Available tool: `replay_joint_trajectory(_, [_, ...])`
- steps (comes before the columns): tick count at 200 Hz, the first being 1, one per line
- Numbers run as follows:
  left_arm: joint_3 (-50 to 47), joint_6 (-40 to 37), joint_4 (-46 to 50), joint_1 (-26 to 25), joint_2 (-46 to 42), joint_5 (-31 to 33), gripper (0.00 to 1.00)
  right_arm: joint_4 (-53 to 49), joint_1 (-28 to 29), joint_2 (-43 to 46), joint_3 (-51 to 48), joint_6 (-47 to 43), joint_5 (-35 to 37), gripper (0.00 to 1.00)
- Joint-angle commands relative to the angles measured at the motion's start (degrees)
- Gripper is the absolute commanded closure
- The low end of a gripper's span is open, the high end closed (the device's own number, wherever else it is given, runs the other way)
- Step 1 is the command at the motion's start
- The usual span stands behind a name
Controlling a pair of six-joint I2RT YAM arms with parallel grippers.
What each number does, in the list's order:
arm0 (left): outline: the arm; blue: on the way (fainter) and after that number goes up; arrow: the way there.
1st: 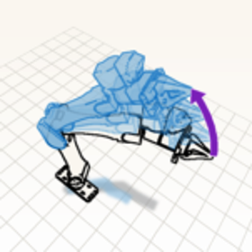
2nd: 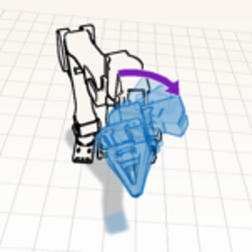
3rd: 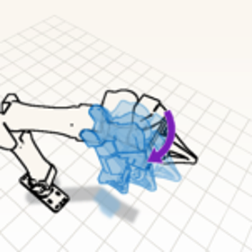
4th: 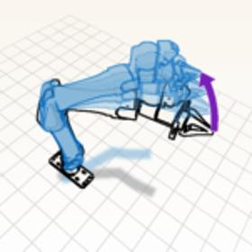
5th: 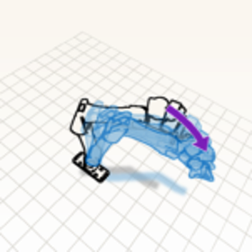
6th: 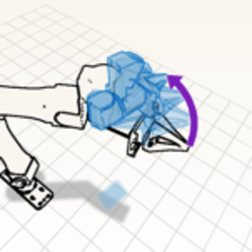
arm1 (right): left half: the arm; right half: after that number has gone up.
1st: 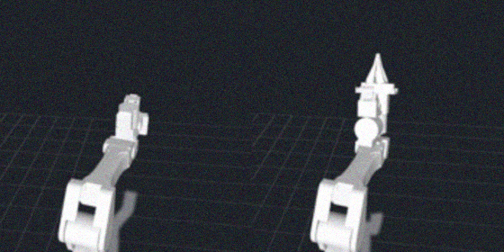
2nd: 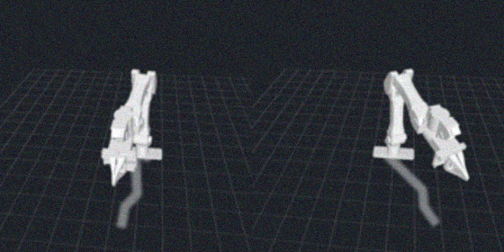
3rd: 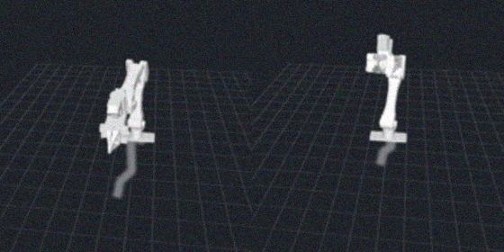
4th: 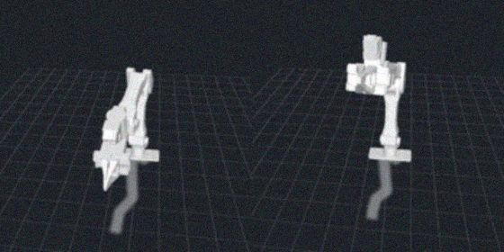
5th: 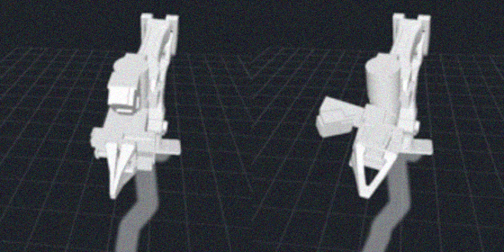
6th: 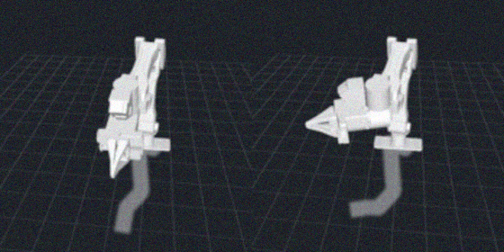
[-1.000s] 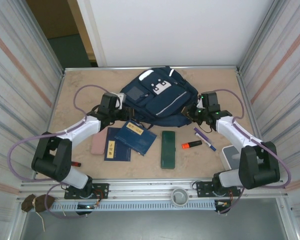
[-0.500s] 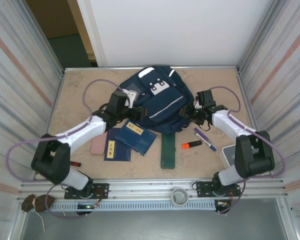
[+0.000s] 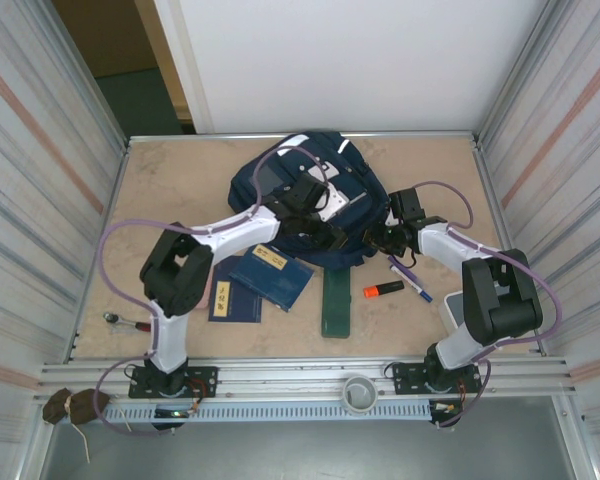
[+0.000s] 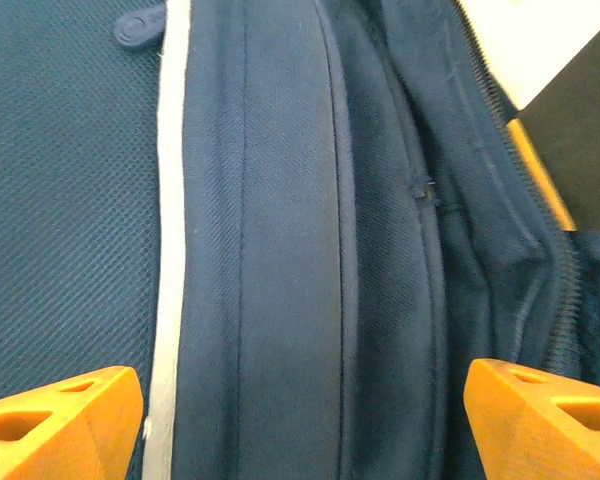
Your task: Pack the student bag
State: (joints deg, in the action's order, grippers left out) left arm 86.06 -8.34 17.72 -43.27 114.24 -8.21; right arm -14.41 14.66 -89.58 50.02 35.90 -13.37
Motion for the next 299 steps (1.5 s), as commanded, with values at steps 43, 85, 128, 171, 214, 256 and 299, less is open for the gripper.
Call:
replay_joint_trajectory(43, [8.0,0.8,5.3,1.0,4.8,-1.0,0.21,-0.1,0.6,-0.3,-1.9,-1.9,0.3,0.84])
replay_joint_trajectory(85, [11.5,1.5,7.6,1.0,9.3,-0.3,0.19,0.1,0.6,-0.3,-1.9,-2.1,-0.1,0.84])
replay_joint_trajectory(128, [14.0,-0.5,9.8,1.0,12.5,1.6,0.19,0.1,0.5,-0.3,-1.7,-2.1,-0.3,0.84])
replay_joint_trajectory(171, [16.1,-1.2,9.7,1.7,11.4,2.3,0.7,-0.4,0.6,0.9,-1.2,-2.2,-0.2,0.81])
replay_joint_trajectory(214, [14.4,-3.2,5.9,5.3,2.1,-8.5,1.0,0.1,2.3,3.7,-1.3,0.3,1.1,0.81])
replay_joint_trajectory(256, [10.8,3.0,-1.6,14.3,-6.2,-33.3,1.0,0.5,5.6,8.2,-1.4,1.5,3.2,0.73])
replay_joint_trajectory(299, [11.3,3.4,-1.4,20.0,-8.4,-40.3,1.0,-3.2,5.5,12.3,1.1,-3.5,5.3,0.53])
